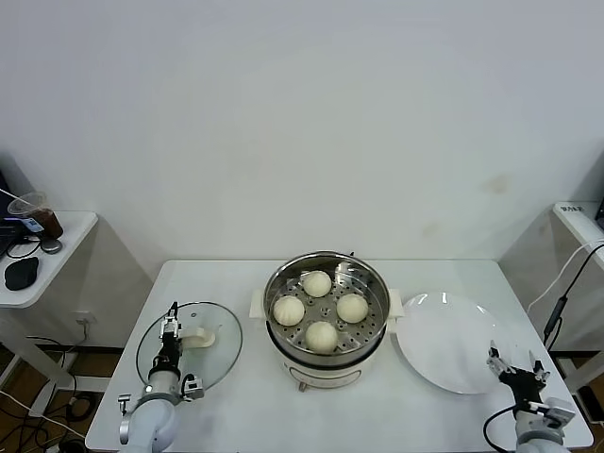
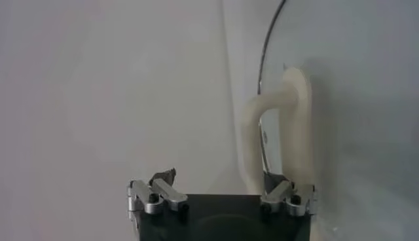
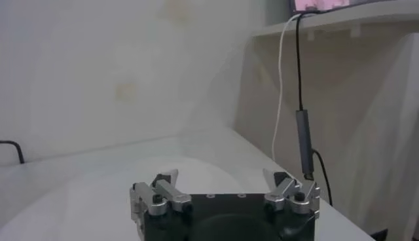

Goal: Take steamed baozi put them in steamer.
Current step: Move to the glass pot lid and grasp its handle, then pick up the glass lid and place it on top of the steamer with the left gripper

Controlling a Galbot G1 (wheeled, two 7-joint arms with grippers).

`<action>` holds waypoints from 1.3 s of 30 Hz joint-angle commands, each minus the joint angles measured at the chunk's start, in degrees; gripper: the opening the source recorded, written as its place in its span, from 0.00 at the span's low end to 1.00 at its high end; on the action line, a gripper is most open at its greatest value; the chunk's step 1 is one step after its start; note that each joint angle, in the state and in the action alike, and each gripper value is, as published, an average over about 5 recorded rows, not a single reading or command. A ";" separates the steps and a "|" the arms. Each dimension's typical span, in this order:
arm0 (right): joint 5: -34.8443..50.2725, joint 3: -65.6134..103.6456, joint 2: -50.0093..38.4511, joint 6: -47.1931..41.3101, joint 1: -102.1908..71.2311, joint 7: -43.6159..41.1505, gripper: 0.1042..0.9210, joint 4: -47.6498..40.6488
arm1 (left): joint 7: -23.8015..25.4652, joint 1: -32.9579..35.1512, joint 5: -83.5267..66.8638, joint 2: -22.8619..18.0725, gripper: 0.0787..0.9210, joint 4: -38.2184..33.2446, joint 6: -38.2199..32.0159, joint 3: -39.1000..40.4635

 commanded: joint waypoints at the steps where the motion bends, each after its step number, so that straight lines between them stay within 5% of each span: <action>1: -0.23 -0.04 0.09 0.04 -0.12 0.07 0.88 0.01 | 0.20 -0.25 -2.33 0.11 0.83 0.03 0.08 0.27; 9: -0.77 -0.38 0.19 0.01 -0.19 -0.01 0.88 0.23 | 2.10 1.24 -3.57 0.61 0.56 -2.92 3.83 0.15; 21: -1.14 -1.28 0.51 0.22 0.00 0.14 0.88 0.60 | 12.06 4.93 -4.63 -0.42 0.16 -20.95 21.56 0.87; 30: -1.28 -1.44 0.76 0.33 -0.41 0.07 0.88 1.11 | 24.22 3.61 7.60 -3.82 0.11 -29.98 29.92 1.34; 39: -1.18 -1.32 -0.41 -0.76 -1.84 0.24 0.88 3.35 | 28.43 3.06 11.57 -5.26 0.11 -35.09 29.96 1.43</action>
